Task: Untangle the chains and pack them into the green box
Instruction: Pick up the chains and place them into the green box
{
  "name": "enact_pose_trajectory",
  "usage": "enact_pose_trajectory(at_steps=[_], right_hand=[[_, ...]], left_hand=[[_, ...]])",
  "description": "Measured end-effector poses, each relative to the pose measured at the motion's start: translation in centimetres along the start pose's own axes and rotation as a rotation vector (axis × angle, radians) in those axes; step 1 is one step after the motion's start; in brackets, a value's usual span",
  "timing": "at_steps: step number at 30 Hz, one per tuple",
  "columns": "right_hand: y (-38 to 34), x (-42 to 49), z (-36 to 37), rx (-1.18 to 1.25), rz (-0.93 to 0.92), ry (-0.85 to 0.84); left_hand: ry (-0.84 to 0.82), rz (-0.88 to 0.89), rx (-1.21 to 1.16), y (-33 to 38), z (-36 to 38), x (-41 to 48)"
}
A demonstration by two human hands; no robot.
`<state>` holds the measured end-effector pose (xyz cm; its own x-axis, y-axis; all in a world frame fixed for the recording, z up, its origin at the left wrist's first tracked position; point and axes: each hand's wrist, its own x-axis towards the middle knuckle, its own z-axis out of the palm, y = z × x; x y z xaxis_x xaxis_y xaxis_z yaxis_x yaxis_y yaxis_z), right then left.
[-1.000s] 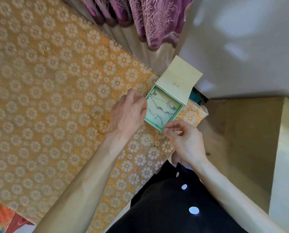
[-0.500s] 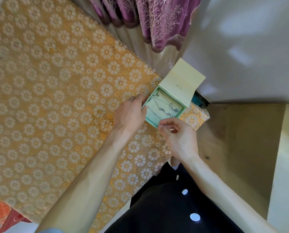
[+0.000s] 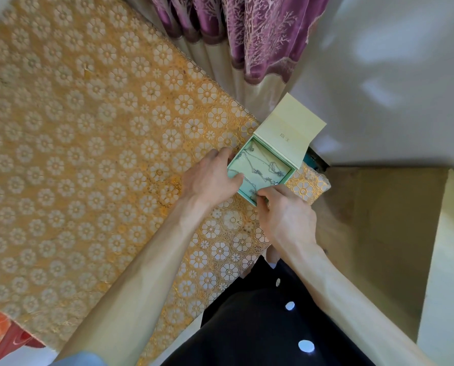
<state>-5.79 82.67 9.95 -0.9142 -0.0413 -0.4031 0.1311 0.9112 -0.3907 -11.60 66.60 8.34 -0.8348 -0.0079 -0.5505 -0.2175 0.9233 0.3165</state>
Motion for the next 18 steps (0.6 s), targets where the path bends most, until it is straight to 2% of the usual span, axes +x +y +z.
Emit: enact_pose_trajectory(at_steps=[8,14,18], right_hand=[[0.20,0.13,0.09,-0.099,-0.044,-0.052],[0.35,0.20,0.01,-0.116,-0.100,-0.158],[0.24,0.15,0.02,-0.131,-0.096,-0.139]], left_hand=[[0.011,-0.013,-0.077,-0.30,0.67,0.62],[-0.009,0.019,-0.111,-0.63,0.46,0.76],[-0.033,-0.003,-0.123,-0.59,0.26,0.76]])
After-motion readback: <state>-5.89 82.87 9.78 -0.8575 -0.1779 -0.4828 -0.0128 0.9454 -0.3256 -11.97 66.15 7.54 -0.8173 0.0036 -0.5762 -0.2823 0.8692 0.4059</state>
